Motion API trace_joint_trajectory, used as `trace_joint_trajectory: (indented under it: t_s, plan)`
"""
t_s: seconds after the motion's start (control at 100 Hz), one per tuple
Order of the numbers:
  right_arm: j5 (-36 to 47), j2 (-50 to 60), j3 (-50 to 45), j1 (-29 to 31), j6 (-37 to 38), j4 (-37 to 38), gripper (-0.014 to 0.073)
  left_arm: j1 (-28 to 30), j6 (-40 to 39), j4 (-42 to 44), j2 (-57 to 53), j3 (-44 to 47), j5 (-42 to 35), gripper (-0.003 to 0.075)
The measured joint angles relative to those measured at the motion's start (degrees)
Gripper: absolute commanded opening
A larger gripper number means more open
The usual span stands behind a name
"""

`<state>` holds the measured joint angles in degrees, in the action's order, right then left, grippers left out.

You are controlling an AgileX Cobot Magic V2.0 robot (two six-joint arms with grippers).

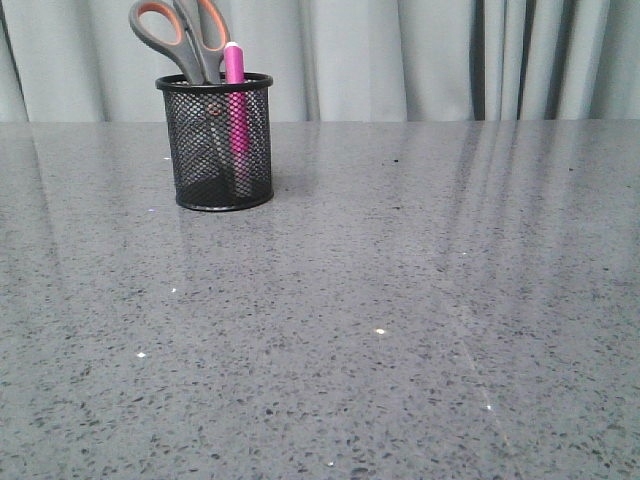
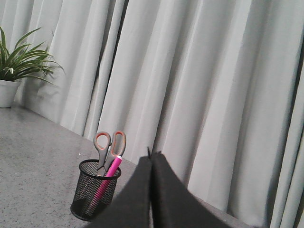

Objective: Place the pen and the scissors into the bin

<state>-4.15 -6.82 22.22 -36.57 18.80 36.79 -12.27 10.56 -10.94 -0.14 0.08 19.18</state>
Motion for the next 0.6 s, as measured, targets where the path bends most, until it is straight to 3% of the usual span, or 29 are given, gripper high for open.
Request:
trace_joint_trajectory:
  t_s: [0.09,0.22,0.35,0.44,0.6]
  plan:
    - [-0.7,0.0,0.0,0.0,0.0,0.0,-0.0068,0.0,0.0,0.0,0.0,0.0,0.0,-0.0014]
    - [-9.5,0.0,-1.0,1.2,0.0,-1.1,-0.0068,0.0,0.0,0.0,0.0,0.0,0.0,-0.0014]
    - [-12.7,0.0,-6.1,7.3,-0.3,-6.7,-0.0068,0.0,0.0,0.0,0.0,0.0,0.0,-0.0014]
    - [-9.1,0.0,-11.9,13.9,-3.5,-13.2,-0.0068,0.0,0.0,0.0,0.0,0.0,0.0,-0.0014]
    - [5.8,0.0,-22.4,26.3,-13.1,-25.4,-0.0068,0.0,0.0,0.0,0.0,0.0,0.0,-0.0014]
